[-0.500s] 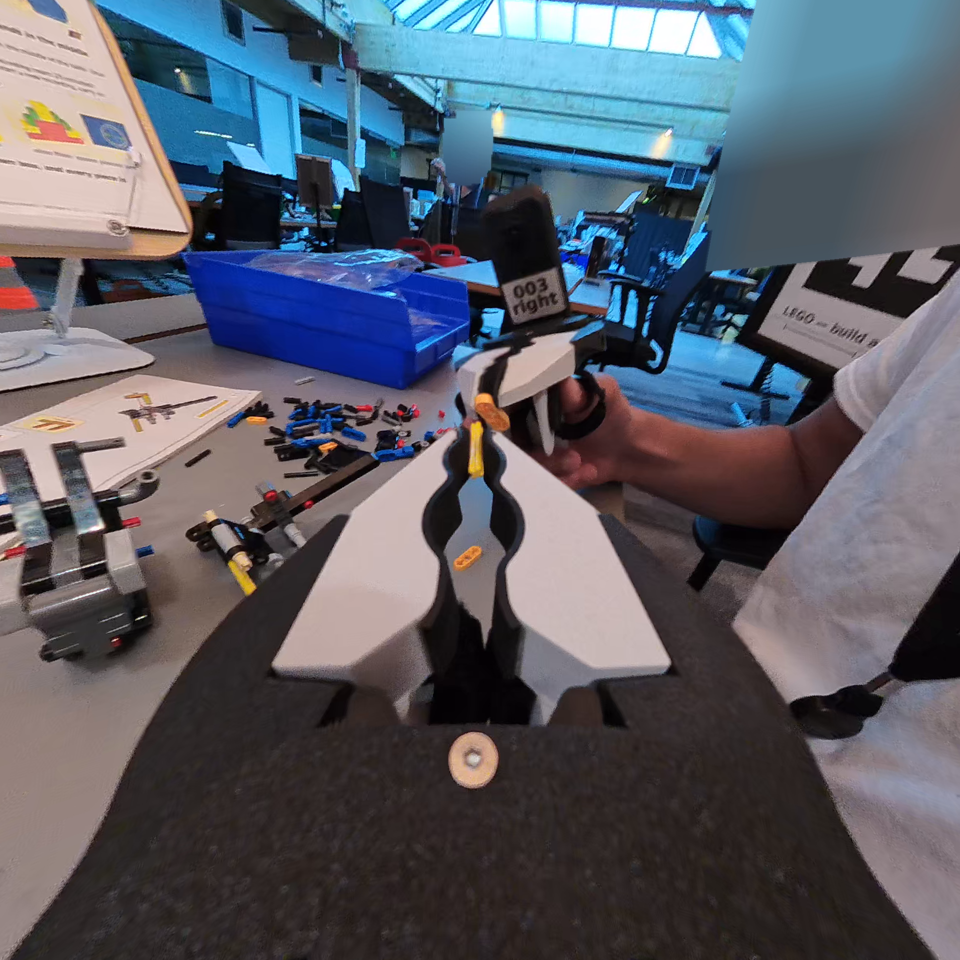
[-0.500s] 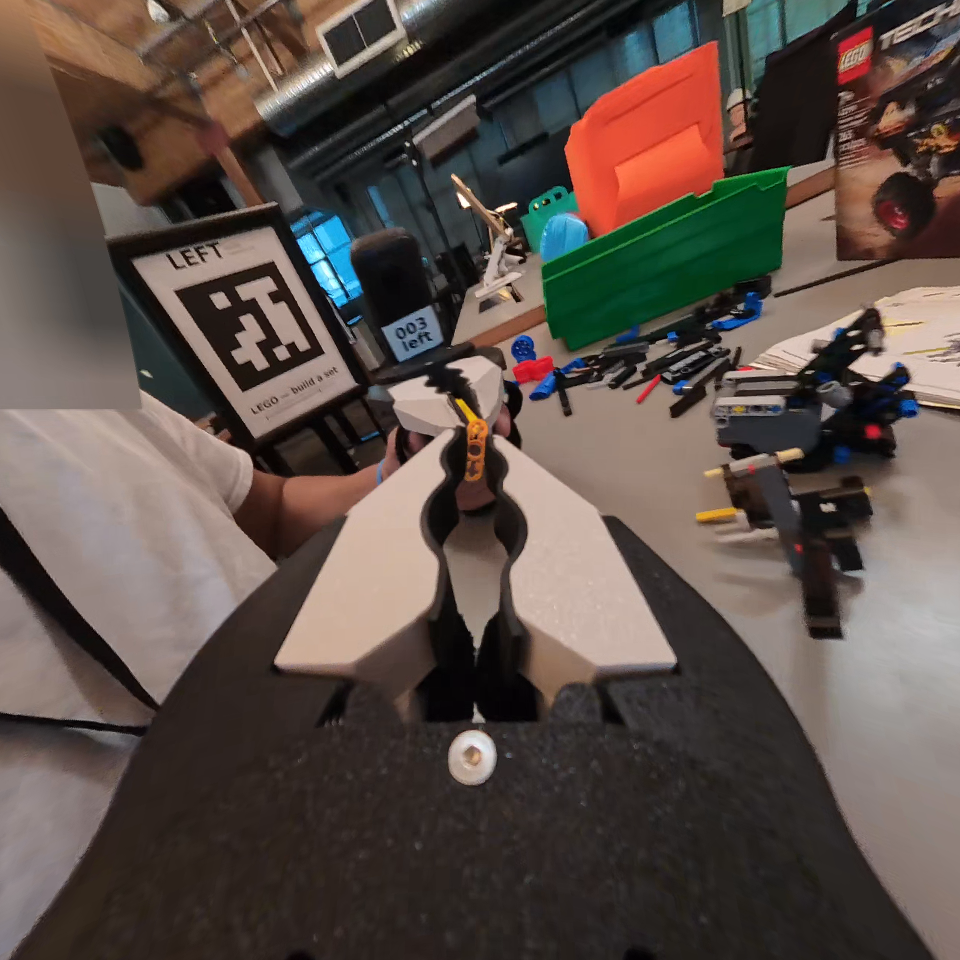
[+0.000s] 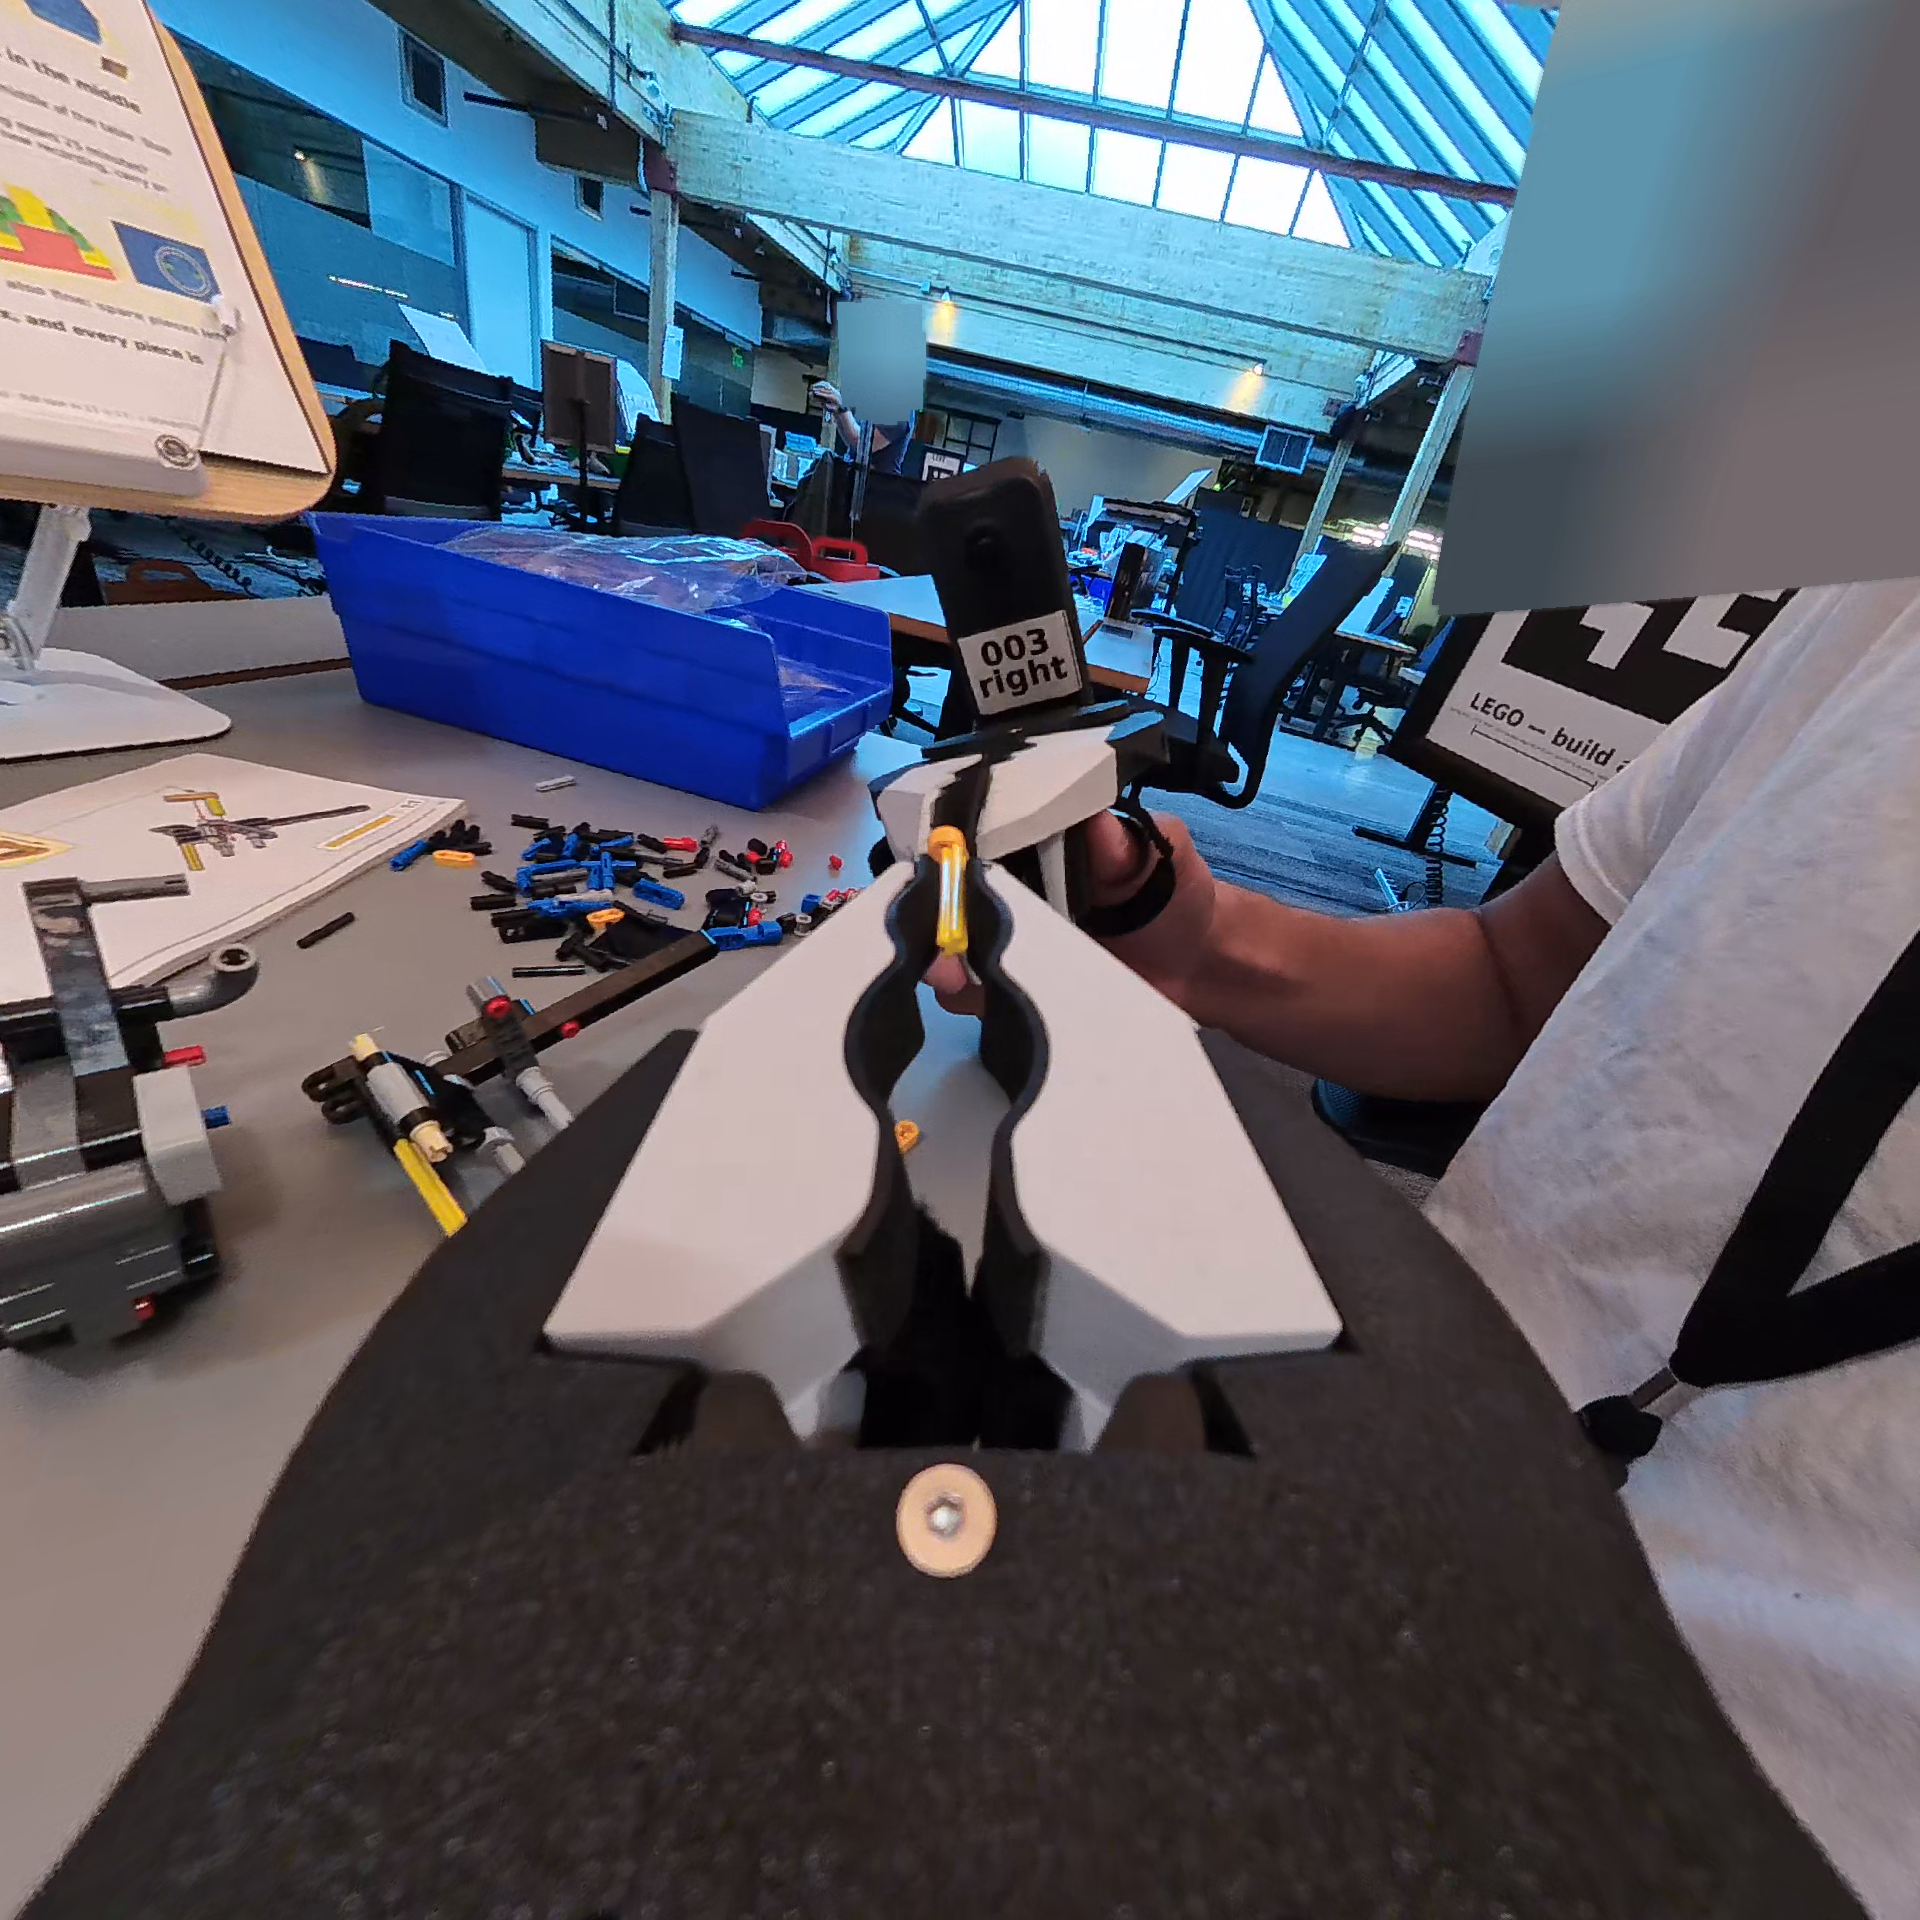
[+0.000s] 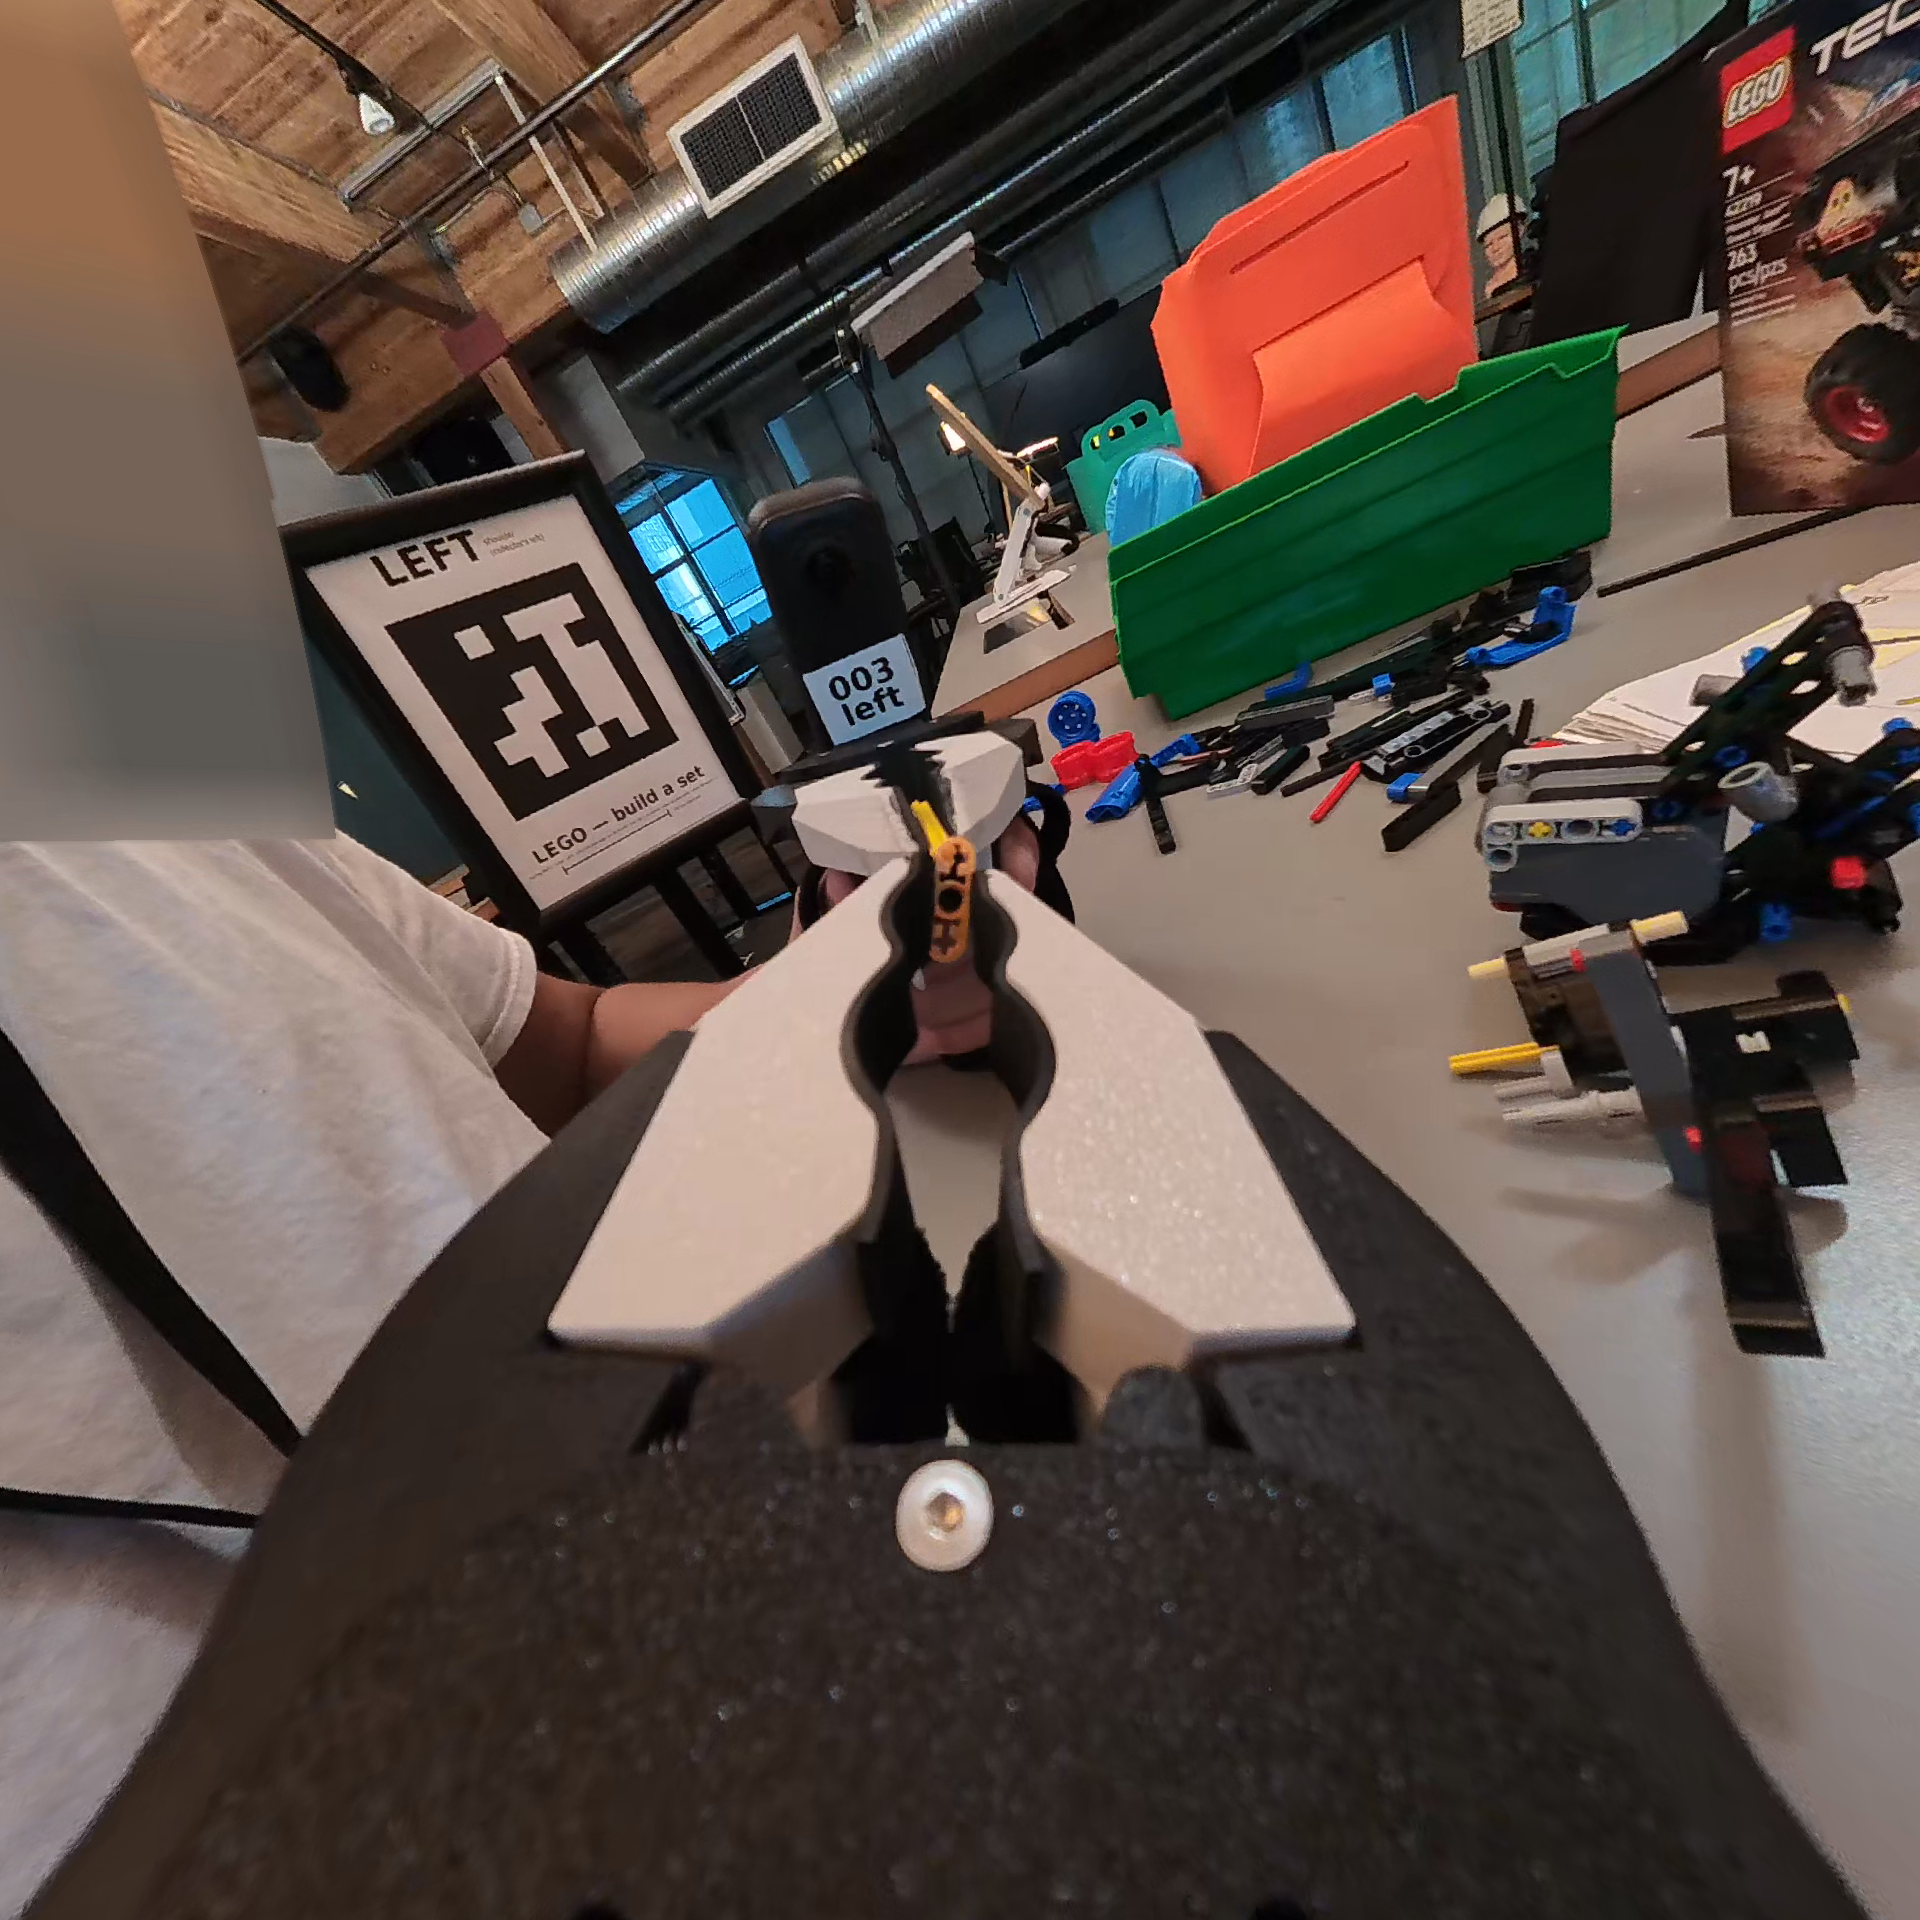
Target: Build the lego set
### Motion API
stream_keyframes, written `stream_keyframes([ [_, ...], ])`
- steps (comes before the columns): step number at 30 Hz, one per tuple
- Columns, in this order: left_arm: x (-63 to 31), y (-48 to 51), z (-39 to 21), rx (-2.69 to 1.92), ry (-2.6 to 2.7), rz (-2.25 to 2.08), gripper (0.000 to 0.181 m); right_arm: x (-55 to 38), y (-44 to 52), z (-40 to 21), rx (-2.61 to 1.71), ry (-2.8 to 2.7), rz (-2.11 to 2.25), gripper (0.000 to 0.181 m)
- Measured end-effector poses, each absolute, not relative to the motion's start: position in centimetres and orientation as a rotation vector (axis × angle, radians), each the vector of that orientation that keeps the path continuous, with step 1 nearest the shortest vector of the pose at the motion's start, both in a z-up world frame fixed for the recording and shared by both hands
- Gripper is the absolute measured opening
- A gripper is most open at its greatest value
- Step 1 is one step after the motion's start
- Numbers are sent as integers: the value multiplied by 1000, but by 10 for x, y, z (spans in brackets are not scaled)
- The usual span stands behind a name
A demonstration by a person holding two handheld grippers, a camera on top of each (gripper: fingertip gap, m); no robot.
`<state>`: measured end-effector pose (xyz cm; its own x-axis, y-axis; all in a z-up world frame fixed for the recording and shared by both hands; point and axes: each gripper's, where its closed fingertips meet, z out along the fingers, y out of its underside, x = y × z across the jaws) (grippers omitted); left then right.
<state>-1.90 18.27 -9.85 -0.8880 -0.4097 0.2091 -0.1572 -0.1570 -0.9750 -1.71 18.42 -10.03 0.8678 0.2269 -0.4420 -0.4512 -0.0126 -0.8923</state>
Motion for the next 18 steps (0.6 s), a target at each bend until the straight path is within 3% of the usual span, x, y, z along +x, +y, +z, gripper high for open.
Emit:
stream_keyframes([
  [18, -18, 174, -107, -689, 1998, -2139, 2, -18, 176, -108, -1551, 151, 552, 6],
])
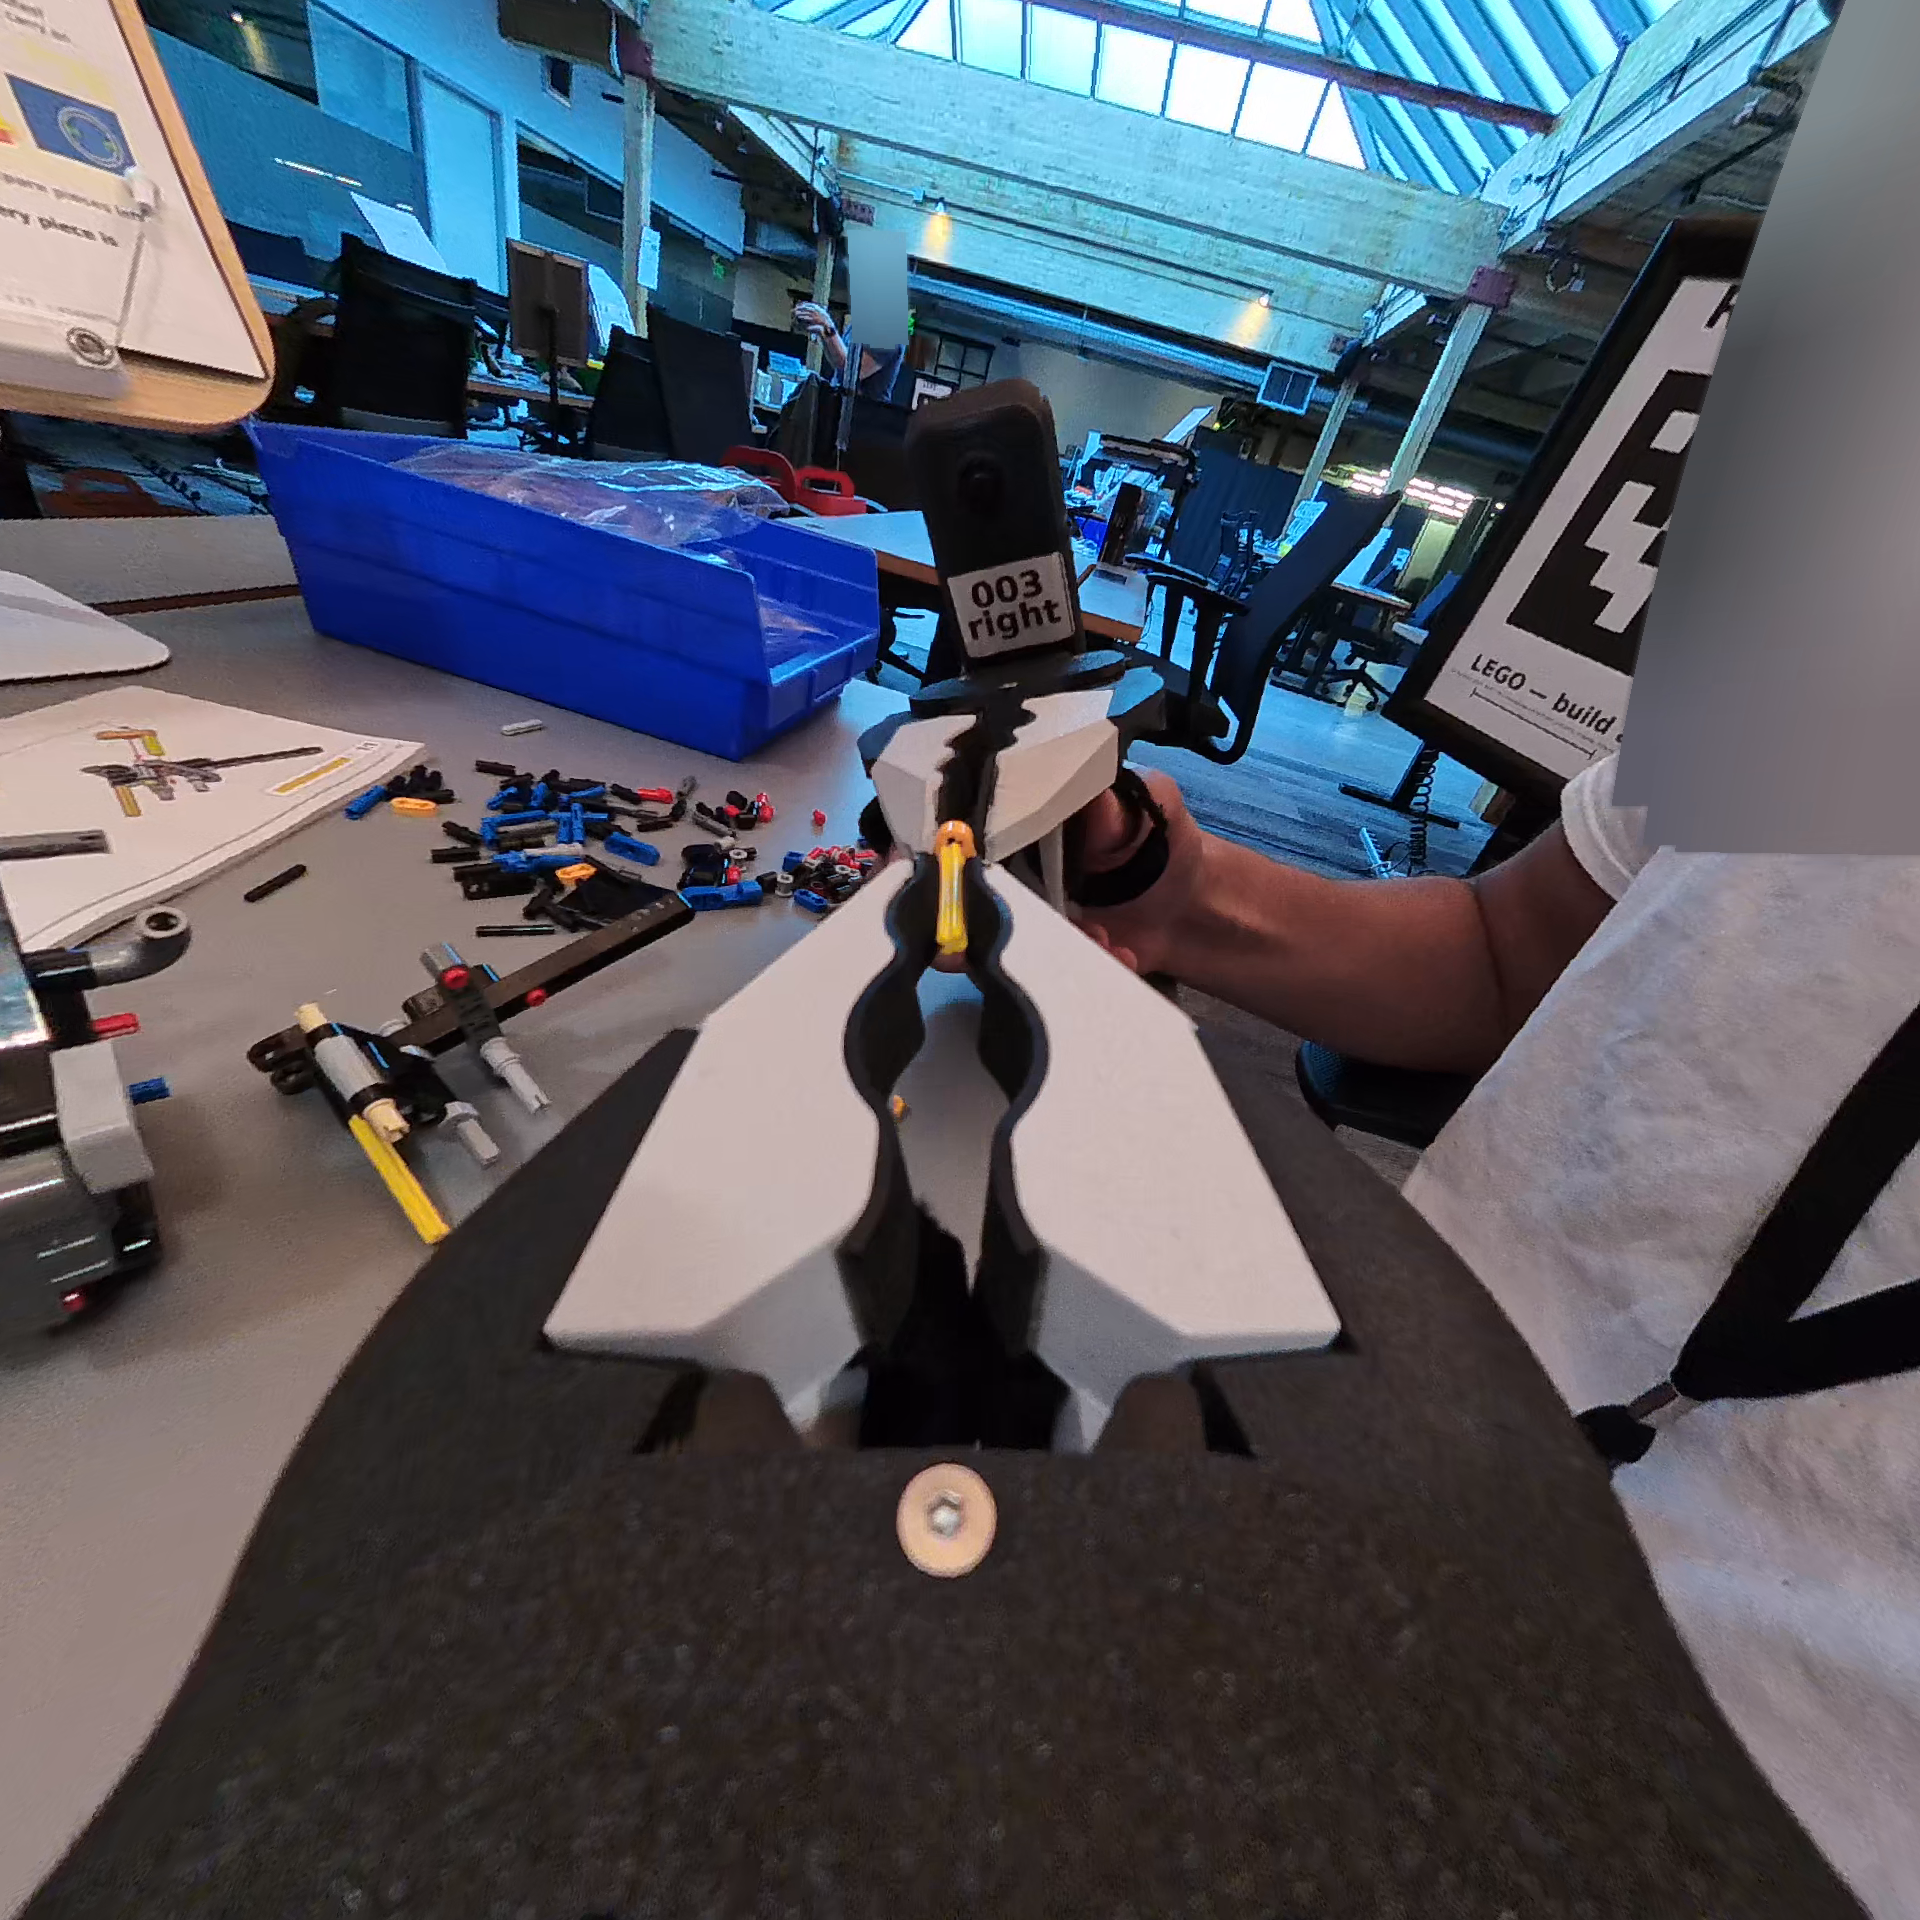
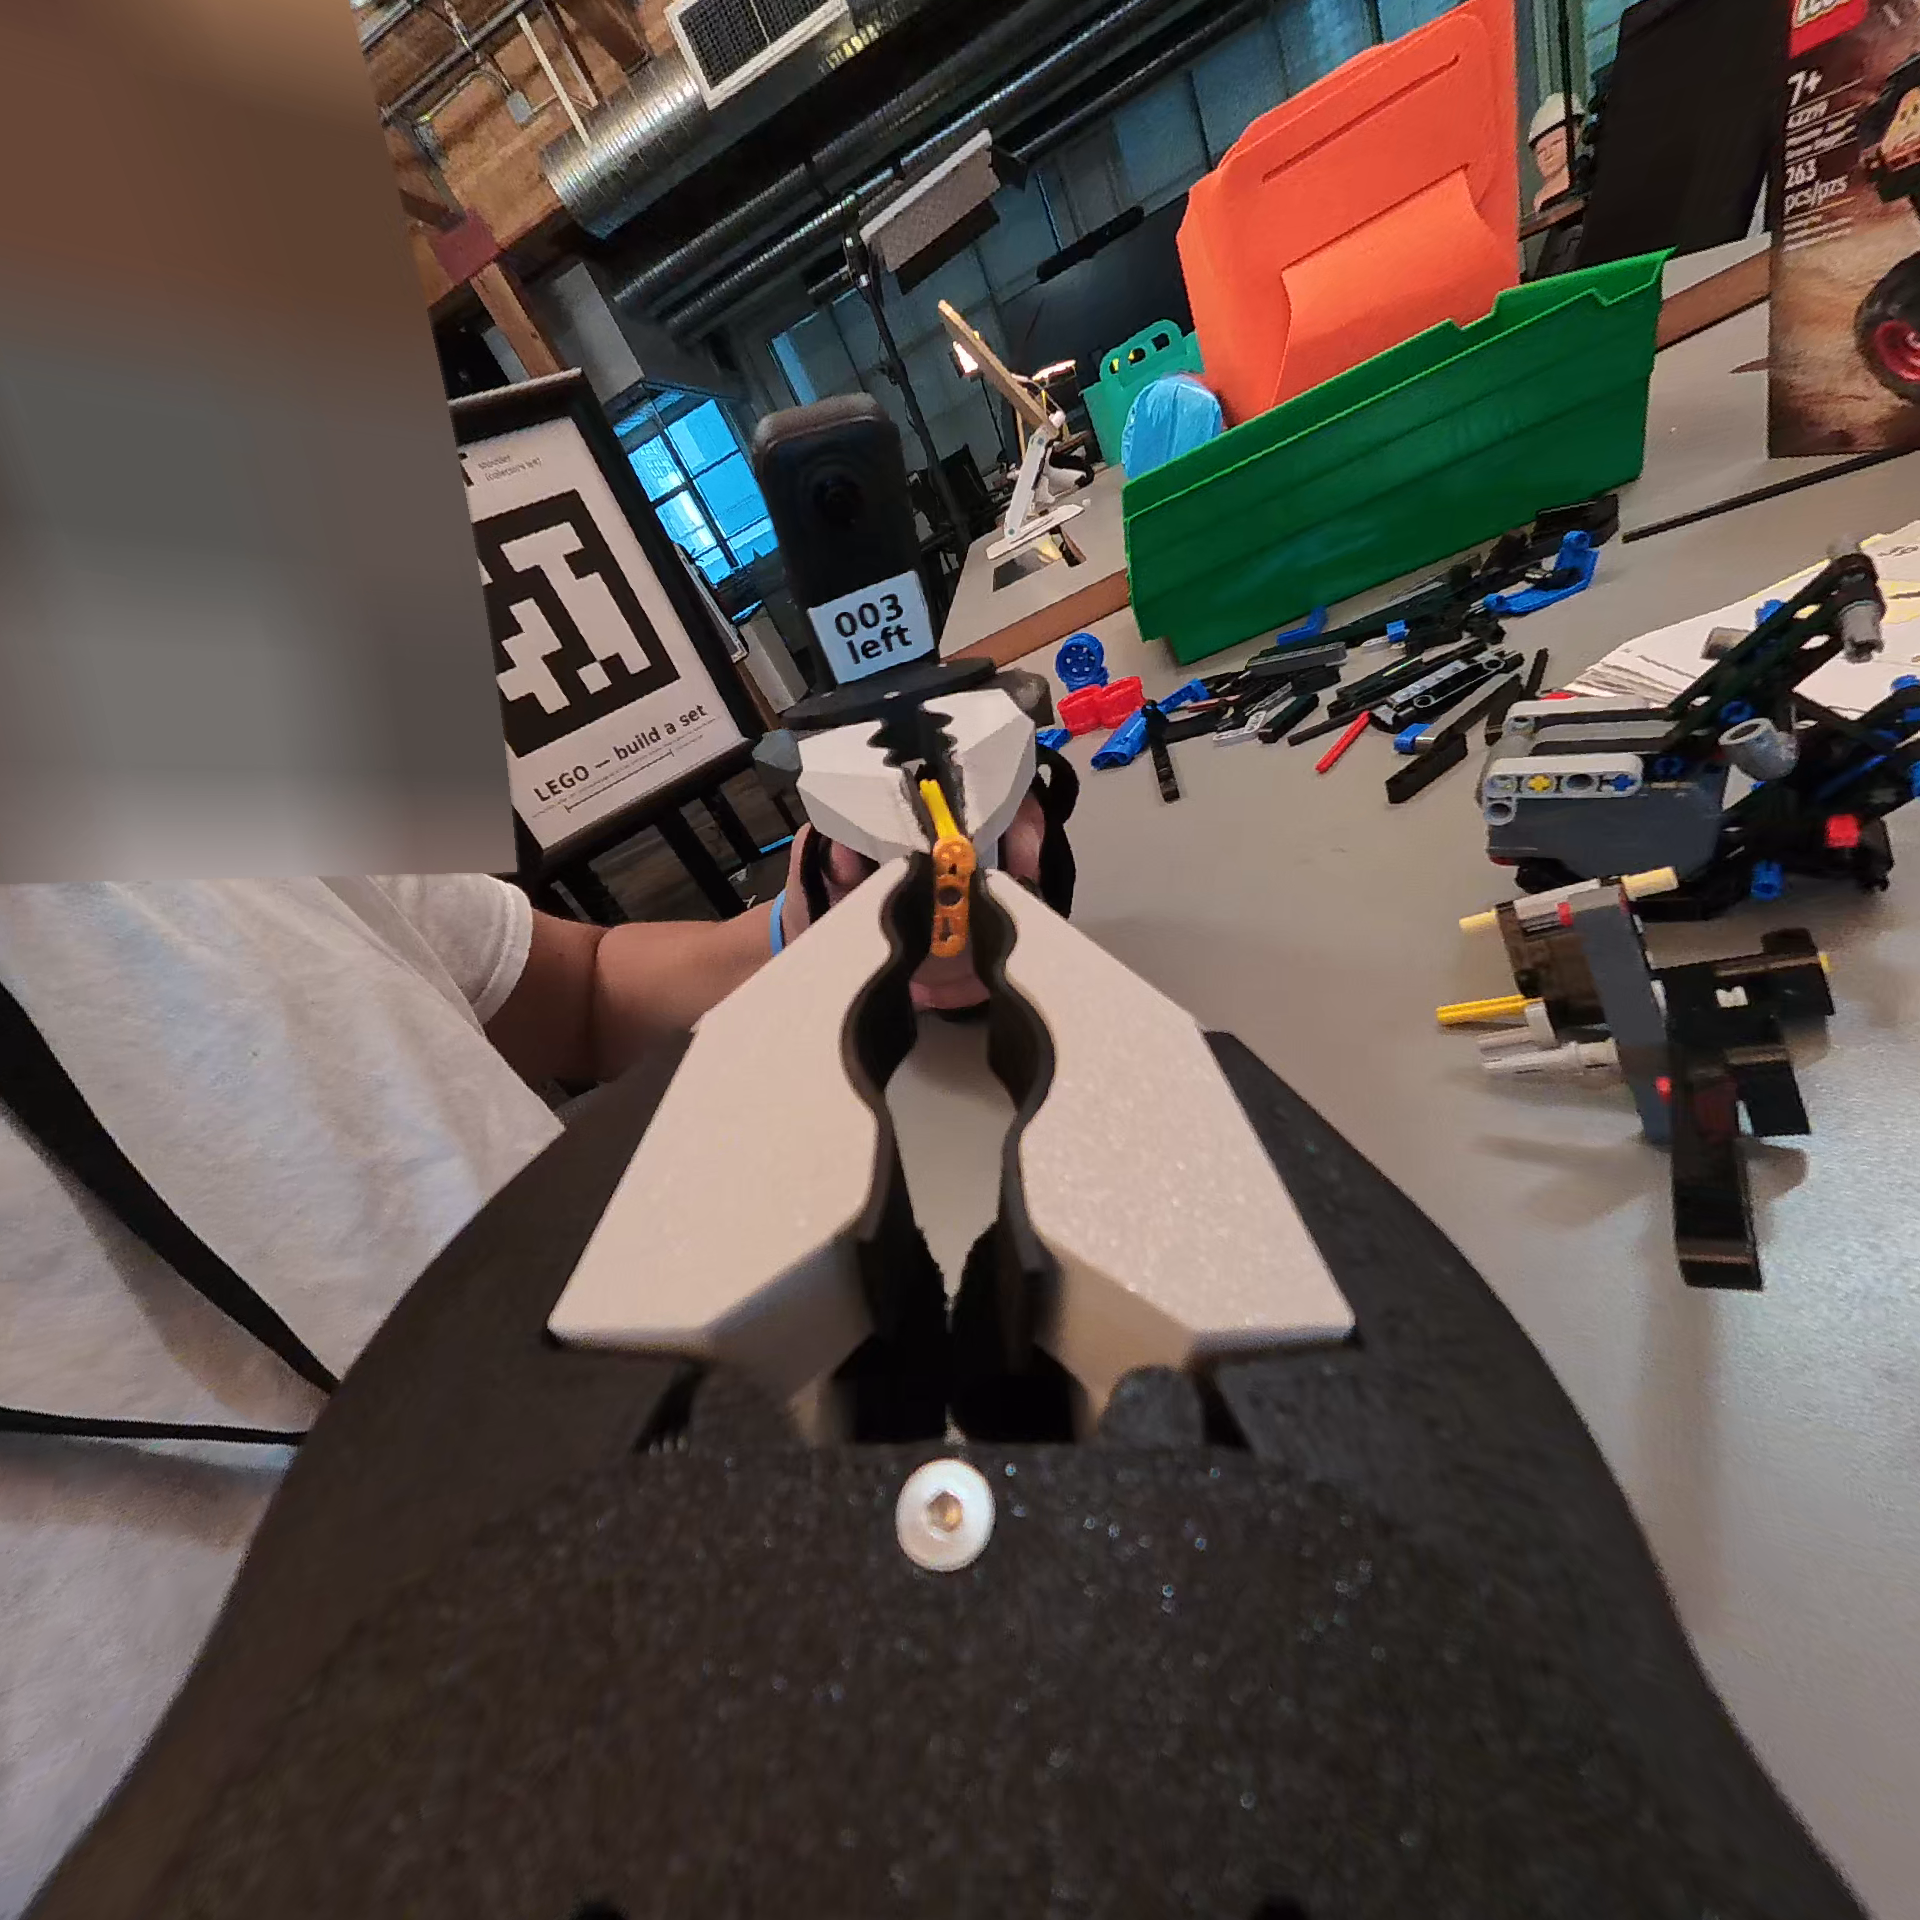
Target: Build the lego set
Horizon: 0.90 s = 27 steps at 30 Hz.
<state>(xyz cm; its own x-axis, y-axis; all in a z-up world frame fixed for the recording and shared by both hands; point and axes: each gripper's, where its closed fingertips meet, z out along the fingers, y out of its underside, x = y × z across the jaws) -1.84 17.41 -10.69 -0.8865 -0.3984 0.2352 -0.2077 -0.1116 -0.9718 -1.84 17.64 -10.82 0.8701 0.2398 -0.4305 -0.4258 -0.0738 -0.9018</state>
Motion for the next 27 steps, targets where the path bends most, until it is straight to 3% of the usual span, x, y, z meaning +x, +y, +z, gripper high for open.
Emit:
stream_keyframes([
  [12, -21, 174, -107, -684, 2023, -2175, 2, -20, 176, -109, -1572, 46, 386, 6],
  [27, -25, 171, -110, -644, 2057, -2124, 2, -23, 174, -113, -1607, 78, 531, 5],
])
